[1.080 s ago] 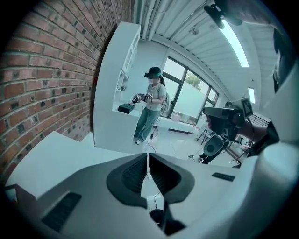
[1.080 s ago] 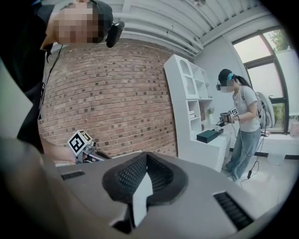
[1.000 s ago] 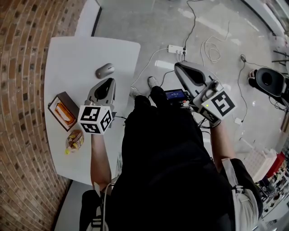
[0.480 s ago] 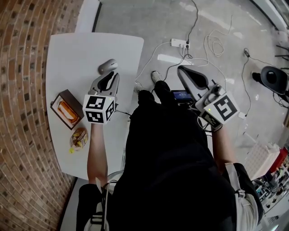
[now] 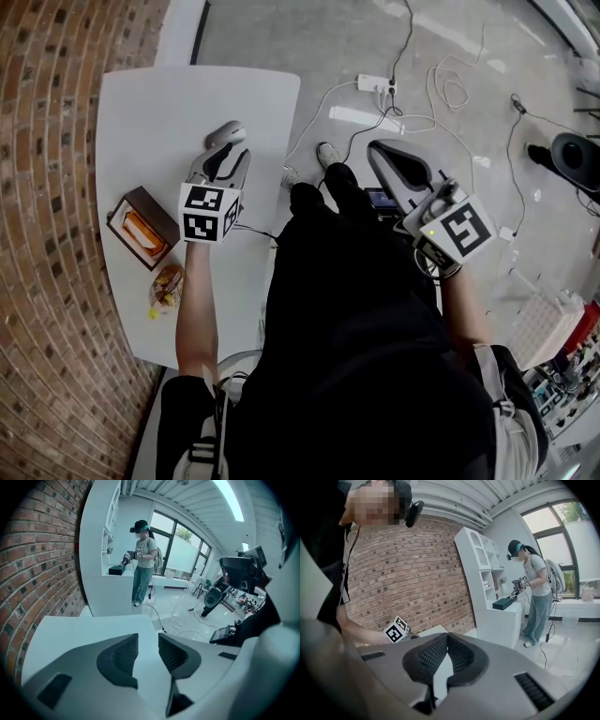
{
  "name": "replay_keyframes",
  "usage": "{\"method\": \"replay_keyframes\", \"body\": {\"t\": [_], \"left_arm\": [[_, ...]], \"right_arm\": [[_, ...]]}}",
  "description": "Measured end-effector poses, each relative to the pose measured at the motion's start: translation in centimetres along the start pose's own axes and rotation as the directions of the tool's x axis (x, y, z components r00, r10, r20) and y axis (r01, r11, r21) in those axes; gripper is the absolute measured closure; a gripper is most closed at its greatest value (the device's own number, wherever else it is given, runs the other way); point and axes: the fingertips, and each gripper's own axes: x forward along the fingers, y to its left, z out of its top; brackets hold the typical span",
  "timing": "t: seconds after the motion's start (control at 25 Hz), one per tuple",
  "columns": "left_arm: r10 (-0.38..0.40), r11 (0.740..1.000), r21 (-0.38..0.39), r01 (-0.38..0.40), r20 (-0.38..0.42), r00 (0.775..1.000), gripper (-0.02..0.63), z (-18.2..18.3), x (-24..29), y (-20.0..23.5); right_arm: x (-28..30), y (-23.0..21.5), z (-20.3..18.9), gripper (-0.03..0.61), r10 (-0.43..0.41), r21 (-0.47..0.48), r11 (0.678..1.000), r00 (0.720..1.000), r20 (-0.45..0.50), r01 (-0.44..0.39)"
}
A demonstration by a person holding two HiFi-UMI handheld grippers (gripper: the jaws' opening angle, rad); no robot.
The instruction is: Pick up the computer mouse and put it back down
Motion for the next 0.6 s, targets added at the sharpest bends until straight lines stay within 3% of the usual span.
{"method": "replay_keyframes", "body": {"t": [0.2, 0.48, 0.6], "left_arm": [[0.030, 0.996, 0.080, -0.026, -0.058, 0.998, 0.468, -1.5, 1.5, 1.2], [0.006, 0.993, 0.115, 0.009, -0.129, 0.992, 0.442, -3.7, 3.2, 2.7], [0.007, 0.980, 0.199, 0.027, -0.170, 0.985, 0.417, -4.4, 3.9, 2.7]], "right_arm": [[0.3, 0.4, -0.7, 0.561, 0.000, 0.009, 1.000, 1.000, -0.025, 0.000], [0.8, 0.3, -1.3, 0.563, -0.007, 0.040, 0.999, 0.999, -0.047, 0.009], [1.0, 0.6, -1.6, 0.562, -0.005, 0.053, 0.999, 0.998, -0.056, 0.008]]}}
